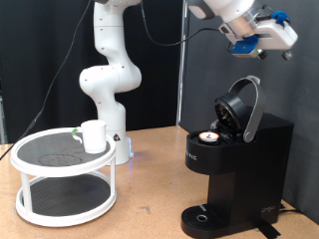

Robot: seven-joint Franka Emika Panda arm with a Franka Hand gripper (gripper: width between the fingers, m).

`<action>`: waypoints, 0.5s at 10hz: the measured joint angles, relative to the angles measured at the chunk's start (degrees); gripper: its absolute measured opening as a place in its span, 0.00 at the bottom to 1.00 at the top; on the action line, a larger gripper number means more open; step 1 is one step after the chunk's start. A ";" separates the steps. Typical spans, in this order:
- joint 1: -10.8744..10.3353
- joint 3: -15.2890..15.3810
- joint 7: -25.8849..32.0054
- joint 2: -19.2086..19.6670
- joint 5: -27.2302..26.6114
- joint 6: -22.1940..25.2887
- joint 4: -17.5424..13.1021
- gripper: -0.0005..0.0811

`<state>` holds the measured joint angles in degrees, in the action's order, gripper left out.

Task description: Make a cup of coffee with the keurig machine

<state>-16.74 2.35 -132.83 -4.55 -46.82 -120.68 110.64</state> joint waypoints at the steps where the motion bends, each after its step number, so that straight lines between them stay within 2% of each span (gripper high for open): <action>1: -0.01 0.25 0.00 0.55 1.66 0.00 -0.39 0.91; 2: 0.00 0.27 0.13 0.61 3.22 0.00 -0.40 0.85; 3: 0.10 0.24 0.80 0.60 4.29 0.15 -0.33 0.85; 4: 0.19 0.18 1.32 0.60 4.68 0.31 -0.25 0.64; 5: 0.35 -0.11 2.48 0.56 4.78 1.45 -0.05 0.64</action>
<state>-16.40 2.24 -130.36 -3.99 -42.04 -119.23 110.58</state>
